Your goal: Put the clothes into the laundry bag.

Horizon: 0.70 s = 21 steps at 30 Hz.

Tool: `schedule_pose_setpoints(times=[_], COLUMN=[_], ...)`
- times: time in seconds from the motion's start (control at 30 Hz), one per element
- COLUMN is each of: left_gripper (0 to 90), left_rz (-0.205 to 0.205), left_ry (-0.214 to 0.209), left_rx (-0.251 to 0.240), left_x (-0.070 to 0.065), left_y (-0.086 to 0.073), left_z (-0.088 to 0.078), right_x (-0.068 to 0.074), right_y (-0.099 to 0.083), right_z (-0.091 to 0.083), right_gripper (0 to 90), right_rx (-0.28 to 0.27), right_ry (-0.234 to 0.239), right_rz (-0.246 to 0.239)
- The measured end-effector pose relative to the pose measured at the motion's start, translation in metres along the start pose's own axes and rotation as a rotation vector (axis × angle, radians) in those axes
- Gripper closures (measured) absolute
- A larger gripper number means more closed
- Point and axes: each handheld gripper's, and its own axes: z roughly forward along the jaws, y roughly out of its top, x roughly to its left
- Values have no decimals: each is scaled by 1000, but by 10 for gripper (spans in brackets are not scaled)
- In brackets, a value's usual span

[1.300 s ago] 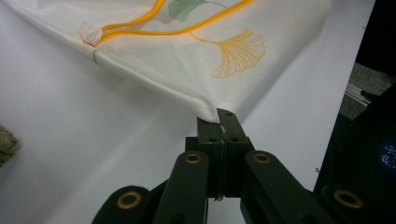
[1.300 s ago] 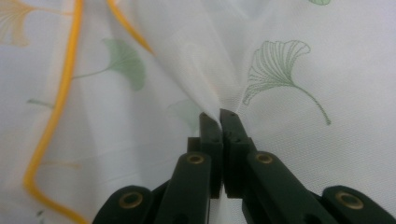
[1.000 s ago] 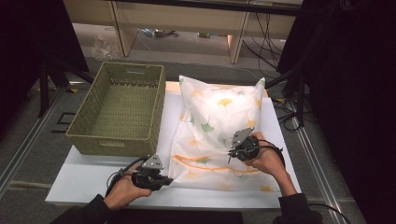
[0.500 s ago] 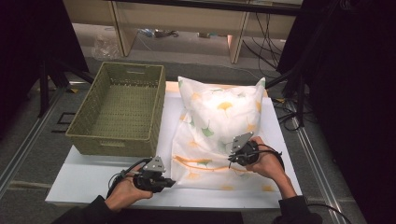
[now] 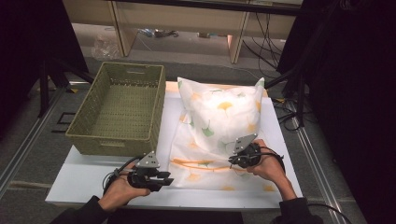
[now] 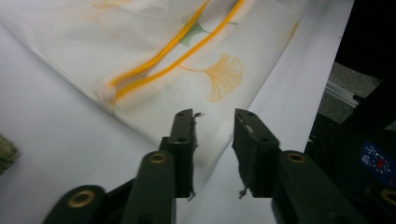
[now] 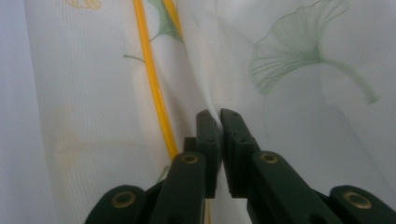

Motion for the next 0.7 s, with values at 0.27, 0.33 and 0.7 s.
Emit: schedule_pose_setpoints(times=[0.27, 0.33, 0.7], left_gripper=[459, 441, 367], left_rz=[6, -3, -42], left_ry=[33, 57, 126], left_rx=[-50, -62, -150], left_x=[2, 4, 12], left_y=[6, 7, 11], left_z=[-7, -11, -27], right_x=[1, 2, -1], right_y=[0, -2, -4], right_z=[-15, -20, -44], right_gripper=[595, 544, 429], right_rx=[-125, -154, -348], right_ry=[-105, -131, -236], right_rz=[82, 111, 233])
